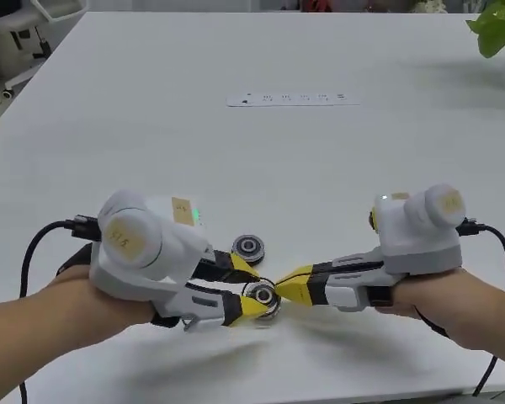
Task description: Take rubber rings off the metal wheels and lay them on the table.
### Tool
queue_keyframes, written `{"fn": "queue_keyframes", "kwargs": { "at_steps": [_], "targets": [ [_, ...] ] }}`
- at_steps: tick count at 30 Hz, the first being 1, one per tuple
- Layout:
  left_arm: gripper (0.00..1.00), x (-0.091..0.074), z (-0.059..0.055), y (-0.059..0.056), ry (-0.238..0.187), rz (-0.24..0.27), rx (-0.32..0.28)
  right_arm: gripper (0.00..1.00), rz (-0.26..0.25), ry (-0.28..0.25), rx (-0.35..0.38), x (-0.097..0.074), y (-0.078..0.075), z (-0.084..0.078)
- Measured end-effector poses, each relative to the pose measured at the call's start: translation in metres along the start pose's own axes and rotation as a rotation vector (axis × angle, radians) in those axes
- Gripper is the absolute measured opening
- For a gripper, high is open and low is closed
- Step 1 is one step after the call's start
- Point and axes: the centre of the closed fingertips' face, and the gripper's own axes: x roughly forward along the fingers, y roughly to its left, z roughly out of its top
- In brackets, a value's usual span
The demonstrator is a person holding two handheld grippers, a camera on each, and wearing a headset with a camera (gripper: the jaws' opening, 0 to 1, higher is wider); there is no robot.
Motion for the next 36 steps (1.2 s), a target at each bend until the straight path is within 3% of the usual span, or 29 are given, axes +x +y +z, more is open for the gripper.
{"fn": "queue_keyframes", "kwargs": {
  "at_steps": [14,36],
  "targets": [
    [0.35,-0.015,0.007,-0.004,-0.036,0.001,-0.033,0.0,0.009,0.004,-0.015,-0.002,0.007,0.003],
    [0.49,-0.043,0.0,-0.002,-0.053,0.035,-0.073,0.0,0.039,0.002,-0.044,0.0,0.016,0.011]
  ]
}}
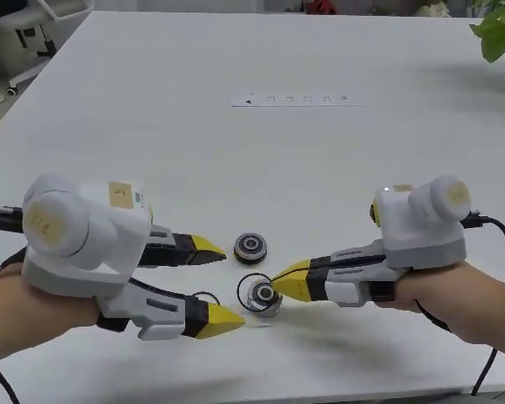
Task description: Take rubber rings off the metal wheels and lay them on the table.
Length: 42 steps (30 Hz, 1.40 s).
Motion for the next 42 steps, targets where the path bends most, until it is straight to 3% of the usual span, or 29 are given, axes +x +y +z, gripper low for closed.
{"fn": "queue_keyframes", "kwargs": {
  "at_steps": [25,42],
  "targets": [
    [0.57,-0.028,-0.013,0.008,-0.002,0.071,-0.038,0.0,0.036,0.016,-0.04,0.008,0.01,0.01],
    [0.58,-0.045,-0.022,0.013,0.005,0.106,-0.053,0.0,0.071,0.029,-0.055,0.023,0.017,0.019]
  ]
}}
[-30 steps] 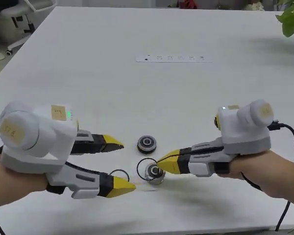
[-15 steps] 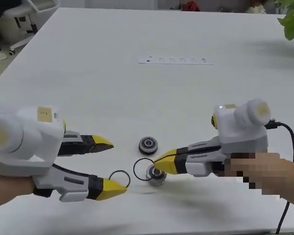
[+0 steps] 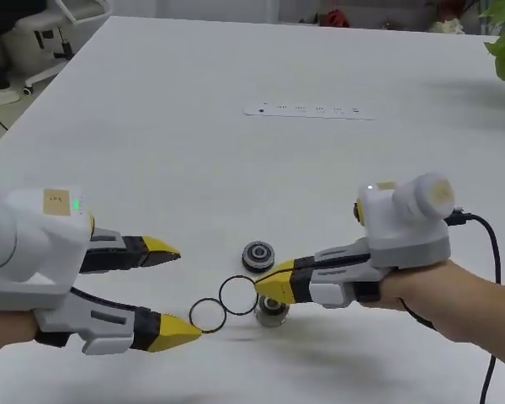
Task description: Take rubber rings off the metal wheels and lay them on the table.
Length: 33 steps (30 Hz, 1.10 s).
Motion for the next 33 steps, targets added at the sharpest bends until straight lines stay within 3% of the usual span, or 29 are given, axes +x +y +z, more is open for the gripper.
{"fn": "queue_keyframes", "kwargs": {
  "at_steps": [33],
  "targets": [
    [0.61,-0.017,-0.015,0.004,0.006,0.042,-0.034,0.0,0.042,0.056,0.001,0.034,-0.001,-0.01]
  ]
}}
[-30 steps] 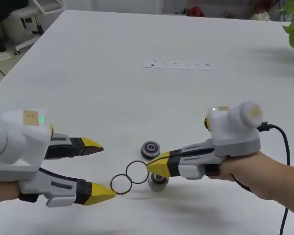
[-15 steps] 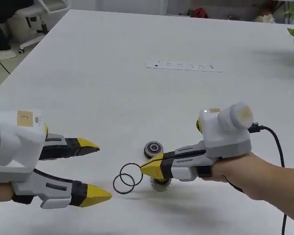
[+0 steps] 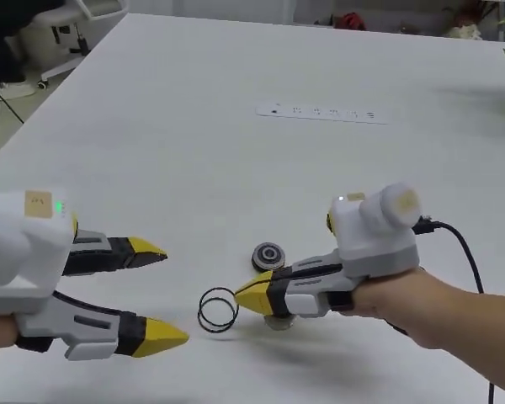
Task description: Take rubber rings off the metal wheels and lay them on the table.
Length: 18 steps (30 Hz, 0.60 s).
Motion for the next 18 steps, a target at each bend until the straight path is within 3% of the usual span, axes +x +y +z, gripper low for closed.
{"fn": "queue_keyframes", "kwargs": {
  "at_steps": [18],
  "targets": [
    [0.6,-0.0037,-0.0028,-0.0002,0.01,0.01,-0.001,0.0,-0.01,0.027,0.015,0.01,-0.0062,-0.0094]
  ]
}}
